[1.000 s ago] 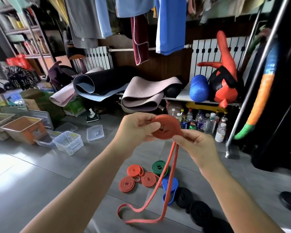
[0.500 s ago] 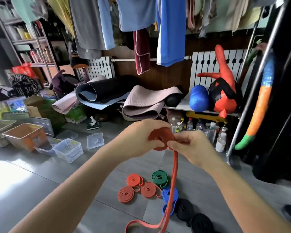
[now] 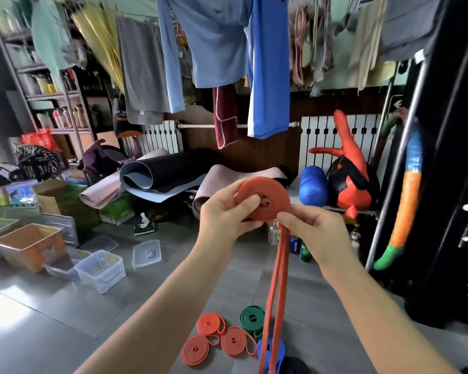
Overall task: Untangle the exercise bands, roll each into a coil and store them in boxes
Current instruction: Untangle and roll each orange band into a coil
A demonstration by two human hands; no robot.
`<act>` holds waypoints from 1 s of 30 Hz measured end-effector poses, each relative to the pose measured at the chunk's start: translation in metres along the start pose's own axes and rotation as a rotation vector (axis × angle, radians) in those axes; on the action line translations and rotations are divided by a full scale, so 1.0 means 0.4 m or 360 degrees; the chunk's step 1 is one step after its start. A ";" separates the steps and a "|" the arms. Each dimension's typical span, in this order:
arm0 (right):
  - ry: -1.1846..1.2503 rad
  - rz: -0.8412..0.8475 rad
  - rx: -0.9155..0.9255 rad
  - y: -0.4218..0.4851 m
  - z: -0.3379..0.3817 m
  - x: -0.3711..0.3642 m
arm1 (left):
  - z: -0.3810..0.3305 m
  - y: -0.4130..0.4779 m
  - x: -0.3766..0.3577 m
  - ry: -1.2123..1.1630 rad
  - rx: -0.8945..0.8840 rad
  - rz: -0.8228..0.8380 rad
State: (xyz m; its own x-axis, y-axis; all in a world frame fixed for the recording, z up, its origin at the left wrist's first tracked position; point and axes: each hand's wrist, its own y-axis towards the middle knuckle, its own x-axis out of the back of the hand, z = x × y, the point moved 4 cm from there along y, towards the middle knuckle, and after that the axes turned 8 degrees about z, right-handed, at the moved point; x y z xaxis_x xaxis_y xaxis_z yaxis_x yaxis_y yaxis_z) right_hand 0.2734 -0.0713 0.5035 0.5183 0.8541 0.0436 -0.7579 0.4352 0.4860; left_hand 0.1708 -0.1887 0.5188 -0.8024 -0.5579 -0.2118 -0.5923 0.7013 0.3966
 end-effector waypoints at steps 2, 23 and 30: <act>0.0141 -0.0047 -0.0021 -0.003 -0.007 -0.012 | 0.020 -0.009 -0.015 -0.0227 0.0025 -0.0002; -0.0288 0.0140 -0.0148 -0.019 0.002 0.072 | -0.025 0.022 -0.021 0.1127 0.0025 0.0507; 0.0025 -0.0030 -0.0195 -0.033 -0.047 0.035 | 0.001 -0.012 0.004 0.0308 0.0053 0.0008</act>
State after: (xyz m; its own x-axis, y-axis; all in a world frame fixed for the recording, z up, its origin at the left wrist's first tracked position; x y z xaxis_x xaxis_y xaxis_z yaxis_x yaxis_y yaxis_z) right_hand 0.2831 -0.0598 0.4814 0.5272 0.8495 0.0214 -0.7915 0.4818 0.3760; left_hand 0.1723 -0.1928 0.5162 -0.7783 -0.6270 -0.0329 -0.5930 0.7168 0.3667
